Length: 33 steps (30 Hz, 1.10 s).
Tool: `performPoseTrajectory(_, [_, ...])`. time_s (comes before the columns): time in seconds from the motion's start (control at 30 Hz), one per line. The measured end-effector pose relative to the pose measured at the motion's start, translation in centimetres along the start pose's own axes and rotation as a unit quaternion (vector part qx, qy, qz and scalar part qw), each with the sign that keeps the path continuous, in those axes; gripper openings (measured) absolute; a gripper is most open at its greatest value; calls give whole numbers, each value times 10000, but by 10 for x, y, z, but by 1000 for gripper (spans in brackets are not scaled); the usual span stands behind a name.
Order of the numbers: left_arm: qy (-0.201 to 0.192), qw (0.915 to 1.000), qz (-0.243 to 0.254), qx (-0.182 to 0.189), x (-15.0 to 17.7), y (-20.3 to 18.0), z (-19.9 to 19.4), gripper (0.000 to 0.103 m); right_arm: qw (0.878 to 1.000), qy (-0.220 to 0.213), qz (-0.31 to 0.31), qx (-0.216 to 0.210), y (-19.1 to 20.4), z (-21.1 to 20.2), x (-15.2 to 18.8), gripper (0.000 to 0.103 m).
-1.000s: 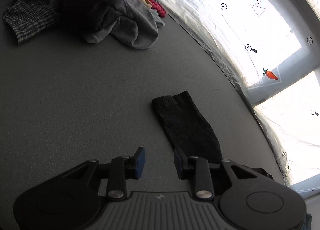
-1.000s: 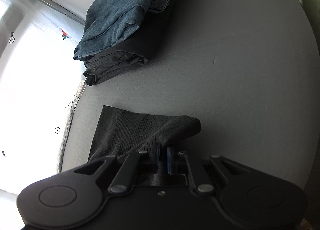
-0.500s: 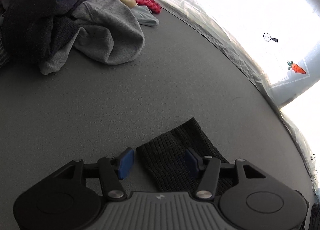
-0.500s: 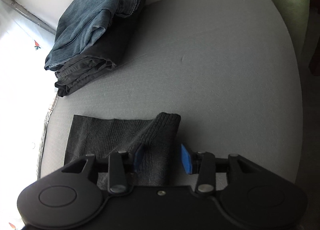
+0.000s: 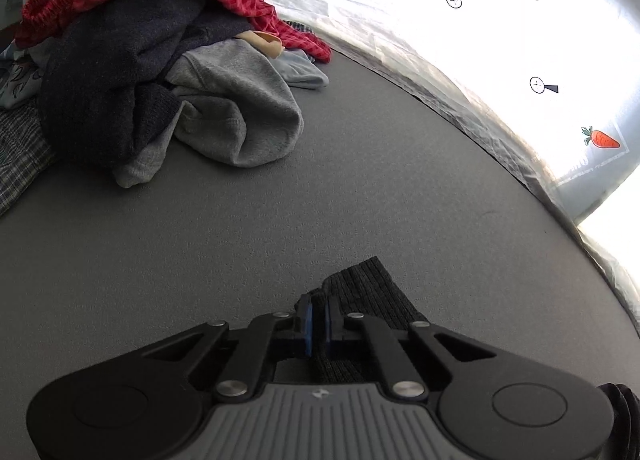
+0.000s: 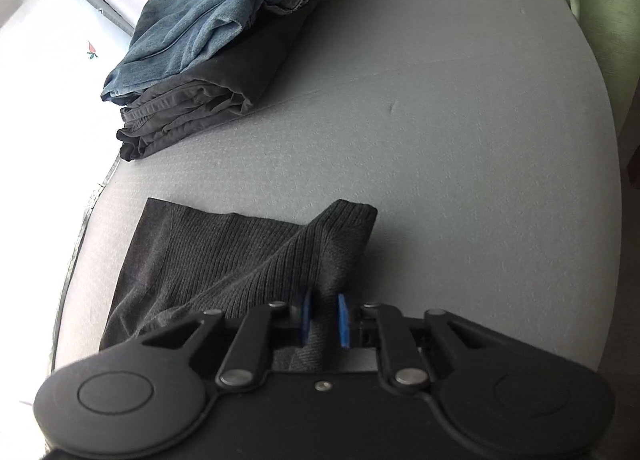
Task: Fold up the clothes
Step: 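Release the sweater with the right gripper while the left gripper releases the sleeve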
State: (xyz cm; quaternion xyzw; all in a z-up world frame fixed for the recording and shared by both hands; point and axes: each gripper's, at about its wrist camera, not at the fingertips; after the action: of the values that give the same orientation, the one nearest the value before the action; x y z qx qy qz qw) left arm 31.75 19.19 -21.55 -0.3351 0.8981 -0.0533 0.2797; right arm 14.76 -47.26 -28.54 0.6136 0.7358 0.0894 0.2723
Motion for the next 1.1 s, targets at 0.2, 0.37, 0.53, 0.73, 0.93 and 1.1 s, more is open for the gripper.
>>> performPoseTrajectory(0.2, [-574,9983,-52,98,4,8,-68,5,9974,-76,-32,-718,2,-28,-15,4])
performPoseTrajectory(0.37, [-990,9947,-49,275,14,16,-130,5,9910,-54,-96,-1333,5,-56,-30,4])
performPoseTrajectory(0.53, [-981,9952,-47,9,35,38,-155,5,9912,-33,-289,-1295,-4,-68,-42,4])
performPoseTrajectory(0.73, [-185,9981,-42,-580,76,76,-119,5,9953,505,-462,-679,-32,-45,-43,5])
performPoseTrajectory(0.93, [538,9956,-293,-708,101,104,-88,11,9922,856,-908,-27,-40,-29,-36,22])
performPoseTrajectory(1.1, [472,9940,-690,-708,89,109,-102,46,9884,636,-1370,163,-28,-44,-38,48])
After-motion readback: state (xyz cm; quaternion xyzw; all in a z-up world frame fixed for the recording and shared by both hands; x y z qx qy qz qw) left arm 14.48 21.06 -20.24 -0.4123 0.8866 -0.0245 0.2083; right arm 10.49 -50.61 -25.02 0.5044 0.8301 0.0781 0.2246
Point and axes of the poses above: each gripper's, at about its wrist camera, not at the fingertips, and z roughly the way its jaws point, y to its left, x to its underside, and after that the axes turned 8 degrees about y, right-handed
